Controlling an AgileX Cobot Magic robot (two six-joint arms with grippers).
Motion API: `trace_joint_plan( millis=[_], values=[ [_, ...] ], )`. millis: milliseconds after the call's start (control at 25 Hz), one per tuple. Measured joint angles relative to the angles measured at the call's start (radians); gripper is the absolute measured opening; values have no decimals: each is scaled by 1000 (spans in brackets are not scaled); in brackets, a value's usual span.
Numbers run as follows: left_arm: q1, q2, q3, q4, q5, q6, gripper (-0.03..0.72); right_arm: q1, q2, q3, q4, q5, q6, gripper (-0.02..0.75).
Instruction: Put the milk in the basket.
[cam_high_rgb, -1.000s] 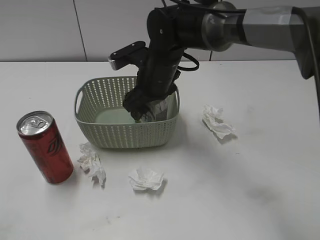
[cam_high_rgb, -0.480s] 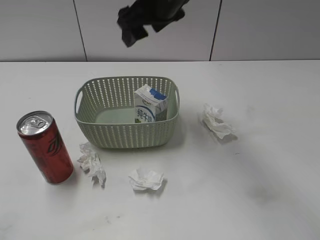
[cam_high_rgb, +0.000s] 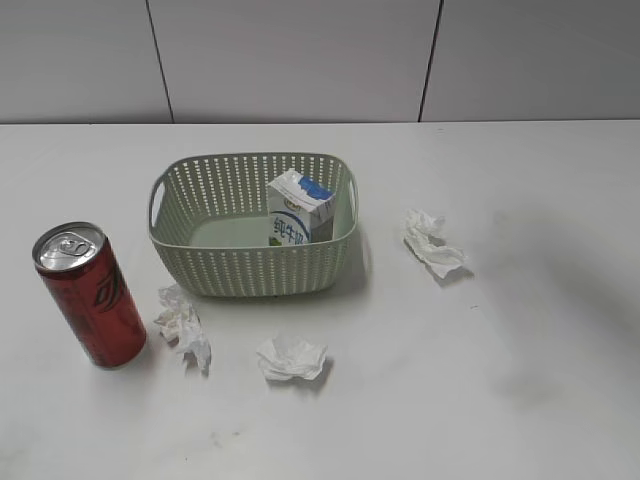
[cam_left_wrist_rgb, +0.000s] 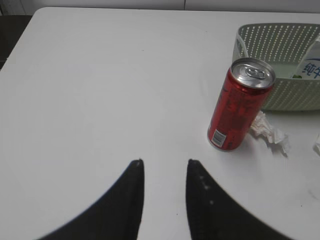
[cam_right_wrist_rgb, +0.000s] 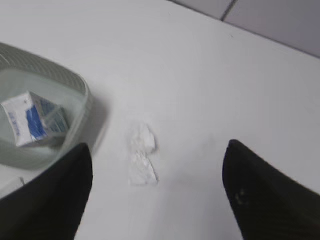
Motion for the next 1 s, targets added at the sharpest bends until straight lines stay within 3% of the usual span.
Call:
trace_joint_plan(
  millis=[240,680,1000],
  values=[
    [0,0,0,0,0,0,233,-93,-202,312,-20,33,23,611],
    [0,0,0,0,0,0,233,-97,-703,955,16,-84,76,597],
    [0,0,0,0,0,0,233,-97,-1076,1221,10,-106,80,597]
  ],
)
